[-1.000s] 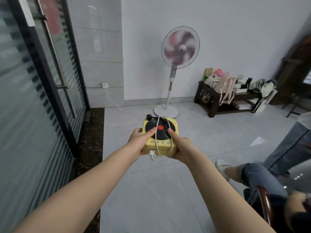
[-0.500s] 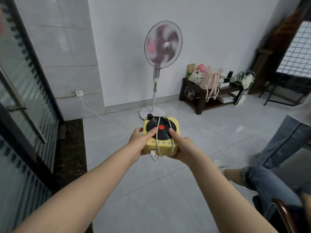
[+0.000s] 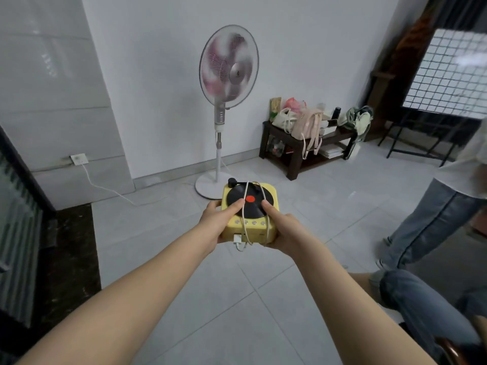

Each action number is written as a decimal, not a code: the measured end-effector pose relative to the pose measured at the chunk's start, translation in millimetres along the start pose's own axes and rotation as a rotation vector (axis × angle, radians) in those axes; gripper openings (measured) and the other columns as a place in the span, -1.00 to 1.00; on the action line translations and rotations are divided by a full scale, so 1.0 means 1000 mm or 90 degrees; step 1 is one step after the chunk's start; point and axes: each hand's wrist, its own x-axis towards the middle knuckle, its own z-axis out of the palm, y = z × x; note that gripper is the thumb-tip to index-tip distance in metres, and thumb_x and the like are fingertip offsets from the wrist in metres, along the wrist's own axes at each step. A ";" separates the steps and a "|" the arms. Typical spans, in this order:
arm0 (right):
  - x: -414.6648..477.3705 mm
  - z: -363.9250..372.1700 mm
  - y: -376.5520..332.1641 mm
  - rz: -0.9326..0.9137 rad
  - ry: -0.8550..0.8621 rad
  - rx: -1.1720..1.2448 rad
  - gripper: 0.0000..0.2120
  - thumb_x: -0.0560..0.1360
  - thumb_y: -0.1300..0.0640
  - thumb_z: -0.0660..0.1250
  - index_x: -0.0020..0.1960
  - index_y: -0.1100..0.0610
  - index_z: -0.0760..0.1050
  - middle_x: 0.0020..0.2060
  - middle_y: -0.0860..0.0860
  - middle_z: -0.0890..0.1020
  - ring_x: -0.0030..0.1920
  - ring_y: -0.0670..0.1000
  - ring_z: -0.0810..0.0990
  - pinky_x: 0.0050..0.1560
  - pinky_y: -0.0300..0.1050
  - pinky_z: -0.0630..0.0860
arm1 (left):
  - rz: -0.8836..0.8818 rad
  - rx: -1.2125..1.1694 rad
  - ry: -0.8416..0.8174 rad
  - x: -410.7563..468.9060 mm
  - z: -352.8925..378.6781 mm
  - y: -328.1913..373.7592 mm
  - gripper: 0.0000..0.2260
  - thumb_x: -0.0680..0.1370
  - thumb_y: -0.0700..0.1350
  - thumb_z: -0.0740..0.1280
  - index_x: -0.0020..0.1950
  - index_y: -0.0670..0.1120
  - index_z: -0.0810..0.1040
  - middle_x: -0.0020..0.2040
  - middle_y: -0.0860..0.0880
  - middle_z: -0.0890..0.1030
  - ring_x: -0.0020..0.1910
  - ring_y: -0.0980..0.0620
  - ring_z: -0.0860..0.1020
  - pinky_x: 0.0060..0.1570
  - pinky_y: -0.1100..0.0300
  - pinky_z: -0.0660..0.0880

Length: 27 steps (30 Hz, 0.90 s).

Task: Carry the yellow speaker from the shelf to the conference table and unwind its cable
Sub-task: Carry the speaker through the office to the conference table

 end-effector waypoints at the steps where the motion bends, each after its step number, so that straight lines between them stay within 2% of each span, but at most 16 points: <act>1: 0.014 -0.004 -0.007 -0.002 0.004 0.003 -0.42 0.44 -0.11 0.39 0.23 0.33 0.45 -0.07 0.17 0.64 -0.15 0.13 0.64 -0.28 -0.05 0.56 | 0.005 0.004 -0.002 0.016 0.007 0.005 -0.44 0.43 0.10 0.44 0.35 -0.04 0.36 0.11 -0.08 0.58 -0.07 -0.06 0.62 -0.17 0.03 0.61; 4: 0.056 -0.016 -0.033 -0.008 0.018 0.010 -0.42 0.44 -0.11 0.39 0.23 0.32 0.45 -0.08 0.18 0.64 -0.15 0.14 0.63 -0.24 -0.03 0.56 | 0.008 0.009 -0.013 0.059 0.029 0.025 -0.42 0.42 0.11 0.45 0.36 -0.04 0.36 0.15 -0.09 0.58 -0.01 -0.09 0.62 -0.04 -0.06 0.62; 8: 0.104 -0.032 -0.060 -0.006 0.031 0.008 -0.39 0.43 -0.14 0.39 0.24 0.32 0.45 -0.01 0.20 0.65 -0.12 0.15 0.65 -0.18 -0.01 0.58 | 0.004 0.018 -0.032 0.107 0.055 0.048 -0.43 0.42 0.10 0.45 0.34 -0.05 0.36 0.14 -0.10 0.59 0.00 -0.10 0.62 -0.03 -0.05 0.62; 15: 0.171 -0.058 -0.097 -0.005 0.062 0.041 -0.38 0.42 -0.15 0.40 0.27 0.29 0.43 0.06 0.21 0.64 -0.10 0.16 0.65 -0.25 -0.05 0.56 | 0.001 0.047 -0.060 0.180 0.098 0.076 -0.42 0.43 0.11 0.44 0.36 -0.04 0.33 0.19 -0.12 0.56 0.04 -0.13 0.61 0.00 -0.08 0.61; 20: 0.207 -0.074 -0.118 0.006 0.081 0.055 -0.51 0.46 -0.10 0.37 0.16 0.29 0.46 -0.09 0.17 0.65 -0.17 0.13 0.63 -0.24 -0.03 0.56 | -0.013 0.046 -0.092 0.226 0.123 0.087 -0.43 0.42 0.11 0.44 0.34 -0.04 0.35 0.15 -0.10 0.58 0.02 -0.10 0.62 -0.08 -0.03 0.62; 24: 0.248 -0.086 -0.138 0.003 0.130 0.073 -0.39 0.42 -0.13 0.41 0.25 0.31 0.43 0.06 0.21 0.65 -0.12 0.16 0.65 -0.26 -0.04 0.58 | -0.011 0.059 -0.130 0.274 0.146 0.103 -0.44 0.43 0.11 0.44 0.33 -0.04 0.35 0.12 -0.09 0.58 0.00 -0.10 0.62 -0.08 -0.02 0.62; 27: 0.282 -0.093 -0.156 0.005 0.170 0.083 -0.36 0.42 -0.13 0.41 0.28 0.31 0.41 0.09 0.23 0.63 -0.13 0.15 0.65 -0.30 -0.05 0.56 | -0.012 0.068 -0.157 0.312 0.163 0.118 -0.47 0.45 0.10 0.43 0.32 -0.05 0.35 0.03 -0.05 0.58 -0.03 -0.08 0.62 -0.08 -0.02 0.62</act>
